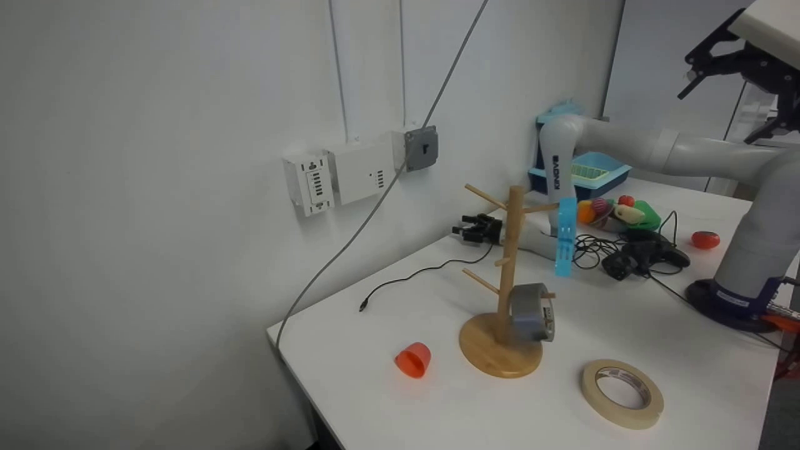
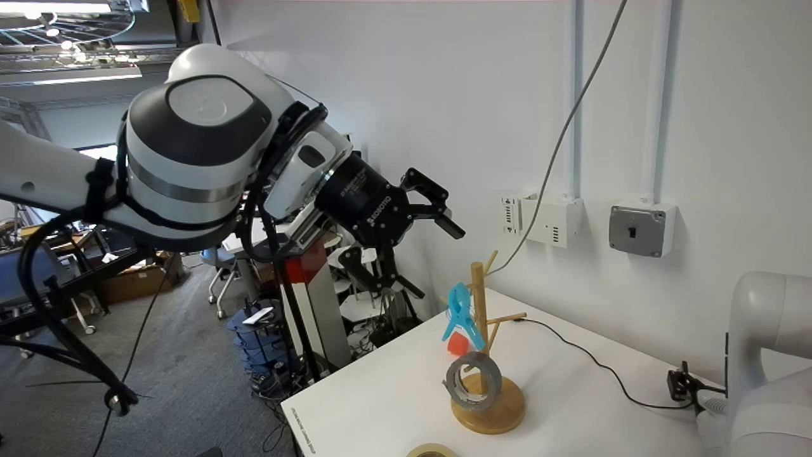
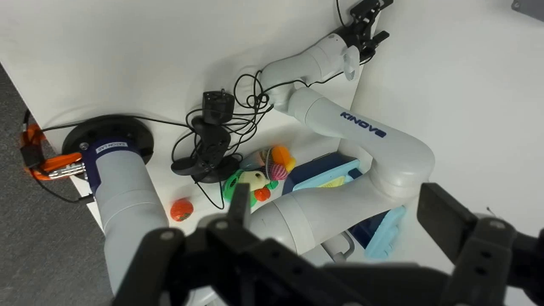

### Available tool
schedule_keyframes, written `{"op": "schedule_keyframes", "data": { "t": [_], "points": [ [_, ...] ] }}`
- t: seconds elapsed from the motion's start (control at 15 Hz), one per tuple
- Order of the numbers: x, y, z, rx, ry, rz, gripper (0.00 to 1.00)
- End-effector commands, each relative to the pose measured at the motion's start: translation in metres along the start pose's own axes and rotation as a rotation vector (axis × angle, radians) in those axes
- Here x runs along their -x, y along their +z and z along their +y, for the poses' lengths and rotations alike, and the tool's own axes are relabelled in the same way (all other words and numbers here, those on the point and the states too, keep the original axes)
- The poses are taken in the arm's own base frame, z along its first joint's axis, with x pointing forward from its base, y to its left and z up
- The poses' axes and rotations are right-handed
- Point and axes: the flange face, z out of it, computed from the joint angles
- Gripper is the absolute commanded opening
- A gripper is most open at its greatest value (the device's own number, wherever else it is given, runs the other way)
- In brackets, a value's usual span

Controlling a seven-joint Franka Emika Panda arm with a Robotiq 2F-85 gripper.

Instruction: Remove the tape off of the wooden holder then put the dark brown tape on the bottom position of the wooden holder then put the peg on the top position of the wooden holder

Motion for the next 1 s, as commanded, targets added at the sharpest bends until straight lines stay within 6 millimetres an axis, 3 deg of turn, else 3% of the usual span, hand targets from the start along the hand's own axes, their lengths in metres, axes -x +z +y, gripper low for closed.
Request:
{"op": "schedule_keyframes", "data": {
  "t": [0.0,0.13,0.93],
  "points": [
    [-0.009,-0.011,0.003,0.023,-0.017,0.033,1.0],
    [-0.002,-0.003,0.001,0.015,-0.006,0.02,1.0],
    [0.001,-0.002,0.001,0.019,-0.013,0.021,1.0]
  ]
}}
